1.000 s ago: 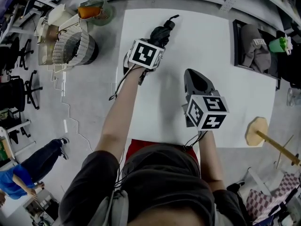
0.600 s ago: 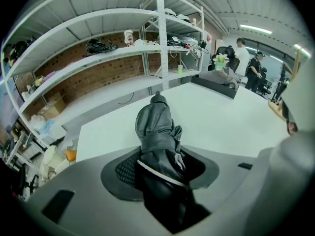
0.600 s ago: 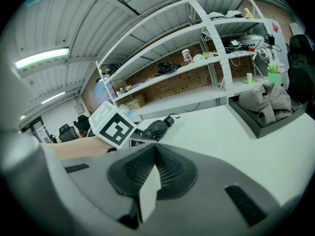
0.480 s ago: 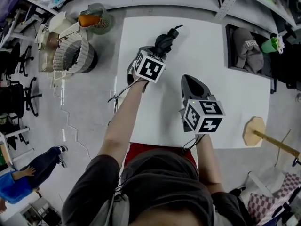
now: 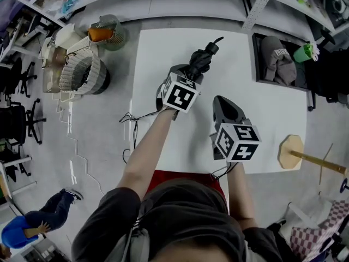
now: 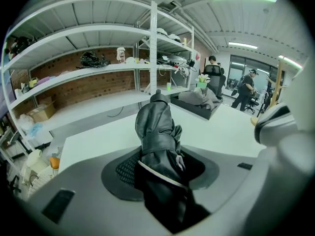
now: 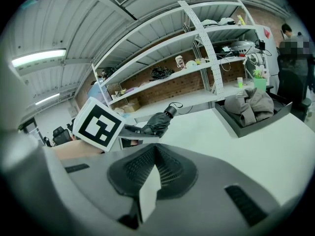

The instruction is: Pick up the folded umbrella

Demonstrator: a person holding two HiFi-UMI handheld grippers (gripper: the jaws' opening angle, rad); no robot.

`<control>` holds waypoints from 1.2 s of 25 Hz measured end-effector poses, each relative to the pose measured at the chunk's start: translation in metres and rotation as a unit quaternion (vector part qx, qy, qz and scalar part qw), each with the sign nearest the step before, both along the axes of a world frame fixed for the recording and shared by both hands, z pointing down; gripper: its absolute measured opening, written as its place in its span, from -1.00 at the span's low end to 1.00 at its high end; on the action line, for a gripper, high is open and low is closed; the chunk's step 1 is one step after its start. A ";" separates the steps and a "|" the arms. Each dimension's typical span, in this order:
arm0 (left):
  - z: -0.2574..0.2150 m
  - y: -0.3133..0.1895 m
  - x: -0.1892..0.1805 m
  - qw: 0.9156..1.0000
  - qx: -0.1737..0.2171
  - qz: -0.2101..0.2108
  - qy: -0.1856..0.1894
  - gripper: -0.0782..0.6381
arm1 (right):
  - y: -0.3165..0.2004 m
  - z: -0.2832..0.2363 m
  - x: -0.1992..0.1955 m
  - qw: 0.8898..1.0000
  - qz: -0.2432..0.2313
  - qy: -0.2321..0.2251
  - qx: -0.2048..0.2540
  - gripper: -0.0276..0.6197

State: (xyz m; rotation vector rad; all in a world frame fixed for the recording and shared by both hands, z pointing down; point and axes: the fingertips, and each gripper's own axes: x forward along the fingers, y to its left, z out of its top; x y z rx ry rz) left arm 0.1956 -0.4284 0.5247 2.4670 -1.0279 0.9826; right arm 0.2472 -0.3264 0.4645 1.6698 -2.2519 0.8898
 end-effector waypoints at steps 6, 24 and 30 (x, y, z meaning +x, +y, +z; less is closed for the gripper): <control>-0.033 0.021 0.000 0.999 0.024 0.004 0.047 -0.20 | 0.013 -0.007 0.004 1.000 0.011 0.005 0.005 -0.86; -0.157 0.070 -0.050 0.968 0.104 -0.018 0.229 -0.20 | 0.043 -0.040 -0.032 0.999 0.002 0.022 0.041 -0.86; -0.180 0.089 -0.075 0.960 0.124 -0.018 0.250 -0.20 | 0.052 -0.053 -0.050 0.998 0.005 0.028 0.053 -0.86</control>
